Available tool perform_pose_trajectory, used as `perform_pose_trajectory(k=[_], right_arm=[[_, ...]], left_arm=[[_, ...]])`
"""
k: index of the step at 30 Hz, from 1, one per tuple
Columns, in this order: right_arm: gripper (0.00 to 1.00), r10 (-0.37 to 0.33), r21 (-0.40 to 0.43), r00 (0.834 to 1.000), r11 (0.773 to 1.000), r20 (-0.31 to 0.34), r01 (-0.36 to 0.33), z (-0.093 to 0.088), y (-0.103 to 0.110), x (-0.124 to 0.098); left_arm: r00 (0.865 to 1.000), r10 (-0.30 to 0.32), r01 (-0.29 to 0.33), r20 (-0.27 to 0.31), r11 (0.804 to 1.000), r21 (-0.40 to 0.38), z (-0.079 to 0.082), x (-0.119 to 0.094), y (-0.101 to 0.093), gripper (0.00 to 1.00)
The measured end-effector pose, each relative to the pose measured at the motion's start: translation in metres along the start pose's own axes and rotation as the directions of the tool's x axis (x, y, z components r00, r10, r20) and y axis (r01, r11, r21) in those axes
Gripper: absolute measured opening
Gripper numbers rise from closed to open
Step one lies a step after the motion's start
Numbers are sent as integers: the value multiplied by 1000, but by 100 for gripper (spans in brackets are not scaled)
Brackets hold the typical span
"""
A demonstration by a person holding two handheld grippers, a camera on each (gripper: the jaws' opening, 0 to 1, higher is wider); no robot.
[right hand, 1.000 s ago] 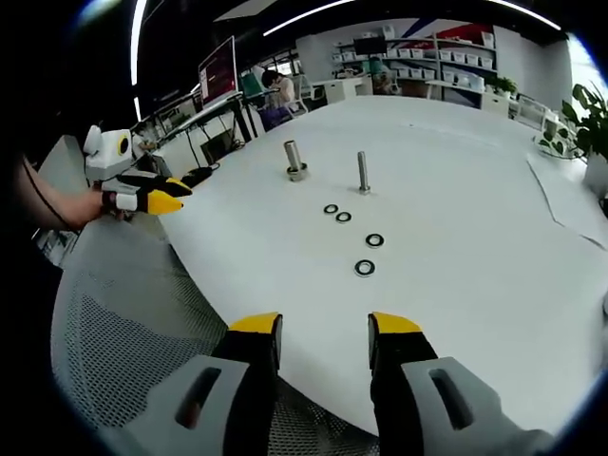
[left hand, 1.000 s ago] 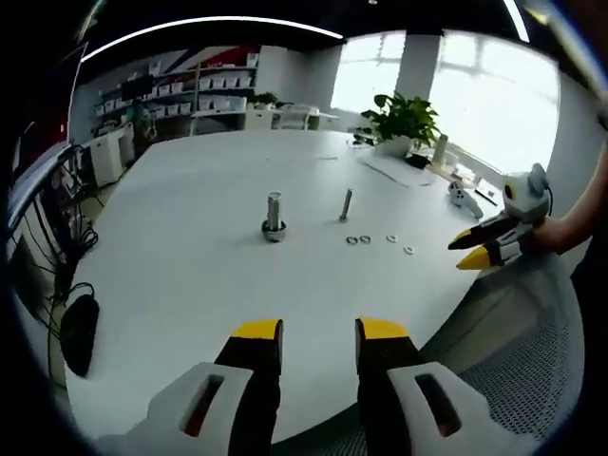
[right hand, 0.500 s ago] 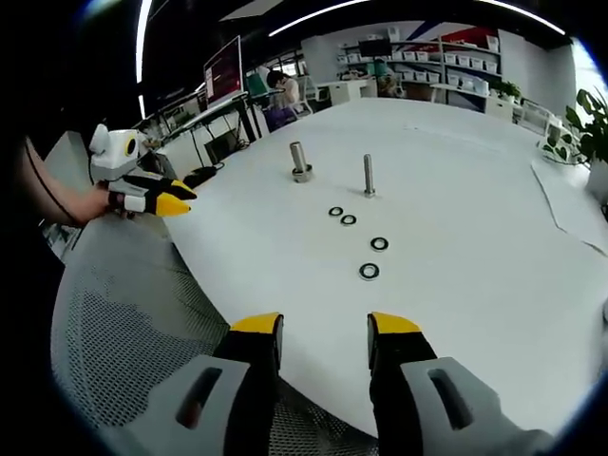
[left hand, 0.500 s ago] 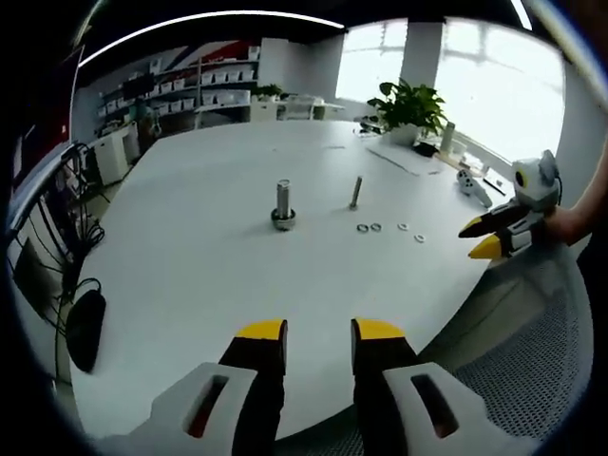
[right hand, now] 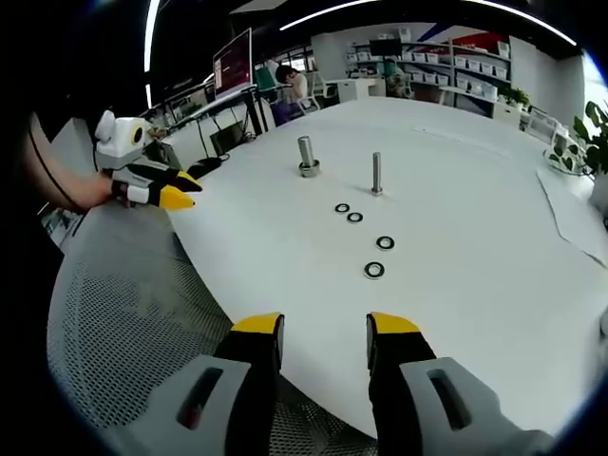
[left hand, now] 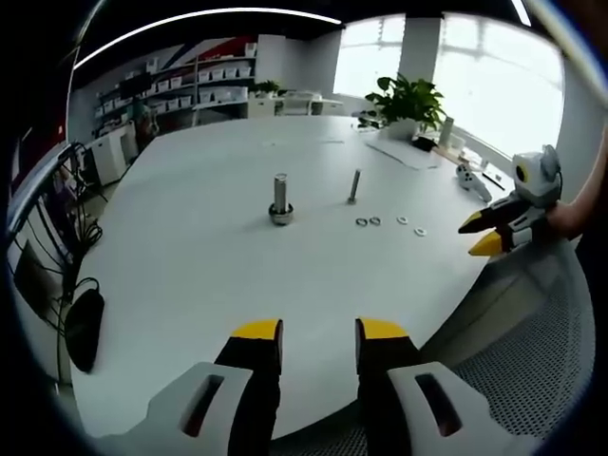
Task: Place the washer onto the threaded stud by aligning its center hole with the stud, sliding it down to the base, and recovering from edge contact or off-axis alignment until the washer reaches the visible bottom stop.
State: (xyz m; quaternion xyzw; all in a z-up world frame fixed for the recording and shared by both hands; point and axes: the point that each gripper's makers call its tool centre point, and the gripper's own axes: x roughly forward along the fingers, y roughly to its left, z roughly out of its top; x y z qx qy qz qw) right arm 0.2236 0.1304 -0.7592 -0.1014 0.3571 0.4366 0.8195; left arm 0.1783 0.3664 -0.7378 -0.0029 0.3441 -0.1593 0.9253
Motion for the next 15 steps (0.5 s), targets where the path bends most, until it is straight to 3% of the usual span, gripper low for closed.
perform_pose_trajectory(k=[15], right_arm=[[37,-9,2,1000,1000,8,9,1,-2,-1]], left_arm=[[1000,12,-12,11,1000,-2,3,0,1,31]])
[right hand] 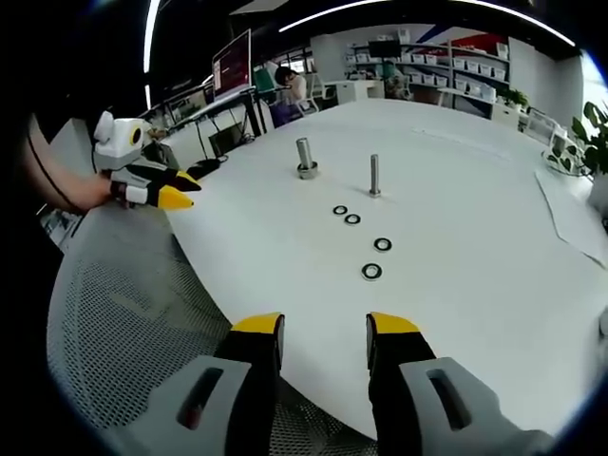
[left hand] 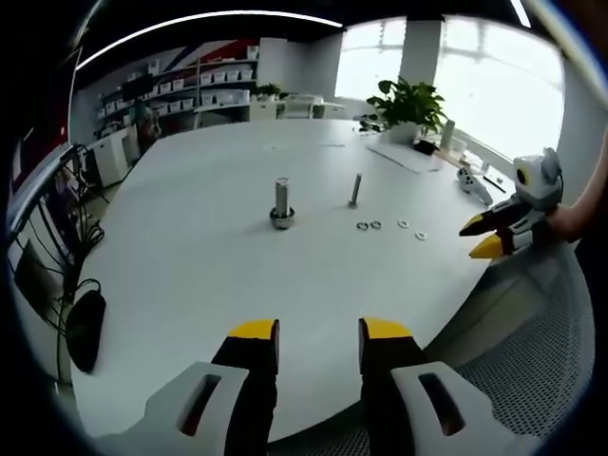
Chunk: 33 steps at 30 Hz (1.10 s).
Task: Place the washer onto the threaded stud by aligning its center hole with the stud, sliding it down to the base, and recovering from edge contact or off-axis alignment until the washer reaches the visible bottom stop.
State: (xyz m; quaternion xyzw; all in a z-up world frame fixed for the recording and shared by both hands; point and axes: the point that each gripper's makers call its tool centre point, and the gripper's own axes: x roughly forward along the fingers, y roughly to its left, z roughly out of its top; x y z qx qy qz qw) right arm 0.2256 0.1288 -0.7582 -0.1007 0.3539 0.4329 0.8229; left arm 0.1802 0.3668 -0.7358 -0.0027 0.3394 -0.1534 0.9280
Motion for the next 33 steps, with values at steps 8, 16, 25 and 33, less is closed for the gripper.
perform_pose_trajectory(k=[8,16,25,33], right_arm=[[37,-5,-3,1000,1000,-9,5,-2,-1,1],[37,-8,19,1000,1000,13,8,2,-2,-1],[37,-11,37,1000,999,15,10,2,-3,-1],[40,-55,32,998,998,39,53,8,-11,-5]], left_arm=[[1000,-6,6,-3,1000,2,-1,0,-1,31],[1000,-9,9,12,1000,4,1,-1,-1,31],[1000,-11,11,21,1000,-4,2,-1,0,32],[1000,-21,21,23,1000,-2,3,-2,-2,31]])
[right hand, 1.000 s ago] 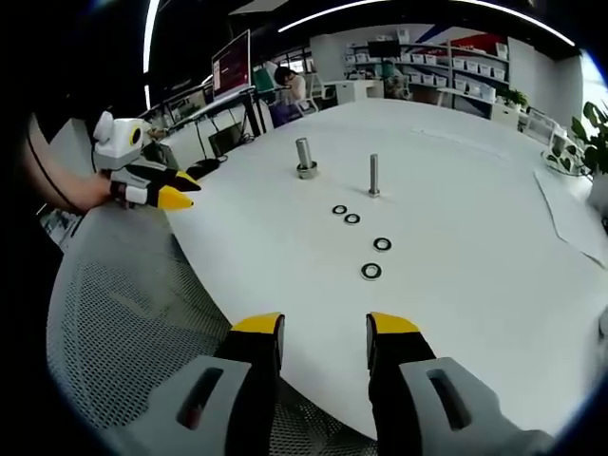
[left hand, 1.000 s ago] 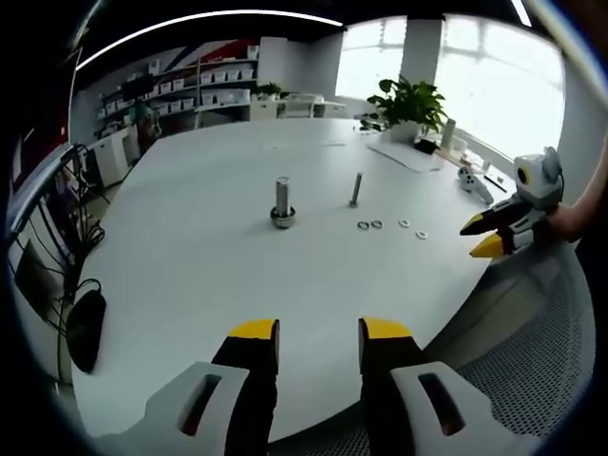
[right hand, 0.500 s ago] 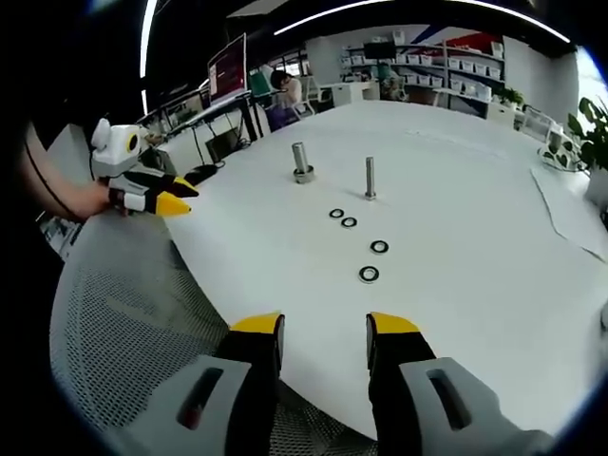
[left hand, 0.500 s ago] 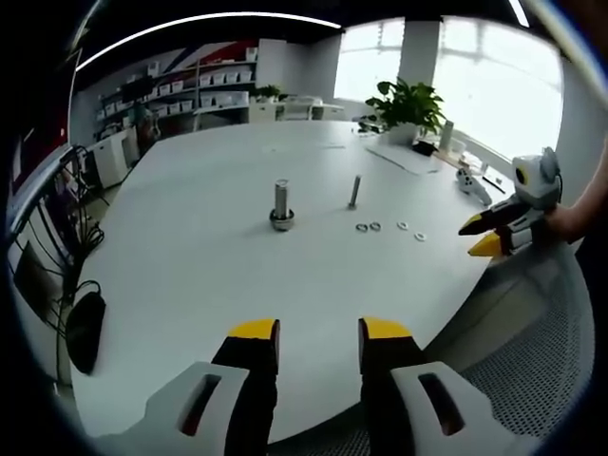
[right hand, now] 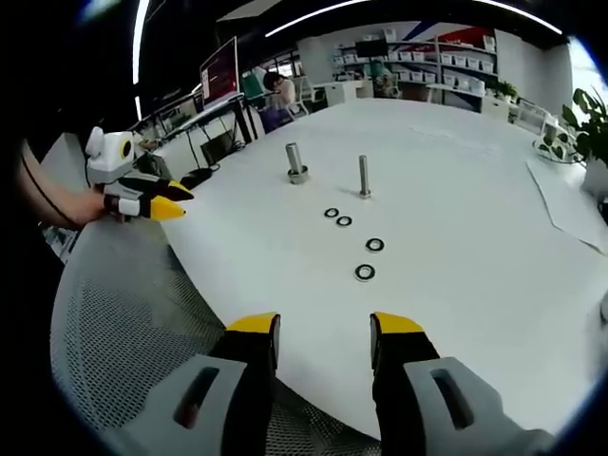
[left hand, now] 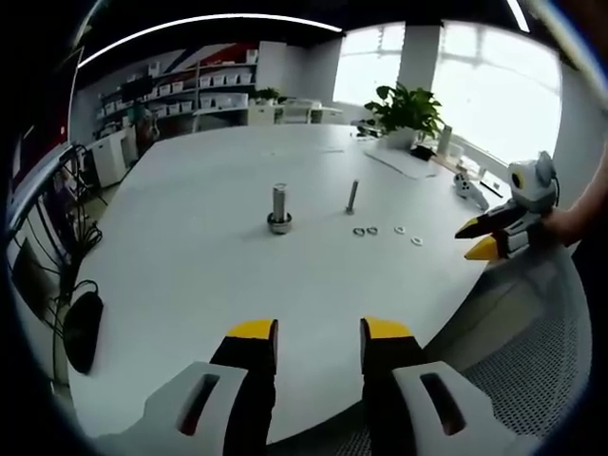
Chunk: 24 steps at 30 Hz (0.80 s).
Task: Place the washer onto the threaded stud by aligning its center hole with the stud, sliding it down to the base, and recovering from edge contact or off-axis alignment until the washer reaches the visible bottom stop.
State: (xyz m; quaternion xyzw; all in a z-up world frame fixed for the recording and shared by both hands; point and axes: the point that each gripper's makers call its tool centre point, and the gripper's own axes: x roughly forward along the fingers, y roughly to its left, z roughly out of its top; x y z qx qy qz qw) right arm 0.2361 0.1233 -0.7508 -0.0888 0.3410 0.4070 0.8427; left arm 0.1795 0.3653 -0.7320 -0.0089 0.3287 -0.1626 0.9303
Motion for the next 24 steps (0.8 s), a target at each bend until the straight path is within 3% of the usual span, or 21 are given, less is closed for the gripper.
perform_pose_trajectory(k=[2,10,14,18,24], right_arm=[[40,5,6,1000,1000,6,-5,2,1,-1],[44,32,-25,997,999,-65,-34,-5,3,4],[44,11,-43,995,999,-100,-15,-4,-17,8],[44,-43,4,989,999,-144,44,-8,-46,15],[47,-76,58,981,994,-176,87,-2,-63,27]], left_arm=[[1000,5,-5,26,1000,3,5,-2,1,31],[1000,-8,8,15,1000,-8,3,-1,-2,33],[1000,-17,17,15,1000,-11,2,-1,-3,32],[1000,-21,21,6,1000,-16,1,0,-3,32],[1000,-29,29,4,999,-17,1,1,-4,30]])
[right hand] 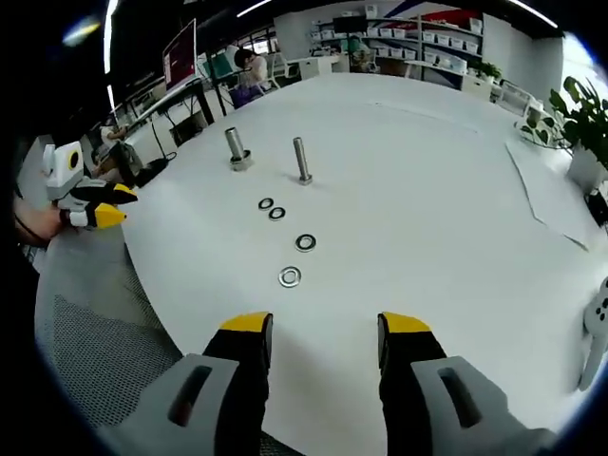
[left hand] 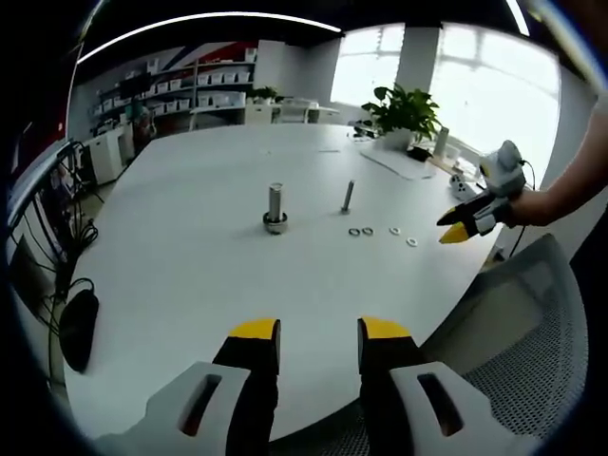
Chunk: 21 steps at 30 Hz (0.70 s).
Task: Place the washer onto the threaded stud by aligning its center hole with the stud, sliding it down to the base, and recovering from edge contact or off-axis alignment until the washer reaches the visible bottom stop.
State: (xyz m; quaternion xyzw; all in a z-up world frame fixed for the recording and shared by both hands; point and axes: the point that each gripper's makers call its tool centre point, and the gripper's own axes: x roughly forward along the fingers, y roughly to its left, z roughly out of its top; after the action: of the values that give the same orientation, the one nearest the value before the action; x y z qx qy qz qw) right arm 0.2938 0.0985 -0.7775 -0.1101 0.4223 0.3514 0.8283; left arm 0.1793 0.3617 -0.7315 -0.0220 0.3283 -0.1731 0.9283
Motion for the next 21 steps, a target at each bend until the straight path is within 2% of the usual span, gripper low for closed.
perform_pose_trajectory(k=[3,8,11,12,14,18,19,21], right_arm=[[47,11,-6,1000,1000,-16,-12,8,3,7],[44,24,-110,998,993,-60,-31,20,9,23],[40,69,-108,992,991,-104,-80,19,19,31],[40,73,-126,992,988,-99,-85,21,21,33],[38,79,-229,986,967,-146,-111,18,27,36],[27,110,-305,972,937,-209,-171,10,40,39],[27,105,-331,975,929,-196,-167,13,40,39],[25,90,-358,973,919,-214,-164,11,38,39]], left_arm=[[1000,-2,3,11,1000,-9,2,0,1,30],[1000,3,-3,26,1000,0,5,-1,1,27],[1000,-2,2,30,1000,-3,5,-1,0,27],[1000,-3,3,30,1000,-4,5,-1,0,27],[1000,0,0,28,1000,-2,5,-1,0,27],[1000,1,-1,27,1000,-5,4,-1,1,27],[1000,1,-1,25,1000,-2,4,0,1,27],[1000,1,-1,24,1000,4,4,0,0,27]])
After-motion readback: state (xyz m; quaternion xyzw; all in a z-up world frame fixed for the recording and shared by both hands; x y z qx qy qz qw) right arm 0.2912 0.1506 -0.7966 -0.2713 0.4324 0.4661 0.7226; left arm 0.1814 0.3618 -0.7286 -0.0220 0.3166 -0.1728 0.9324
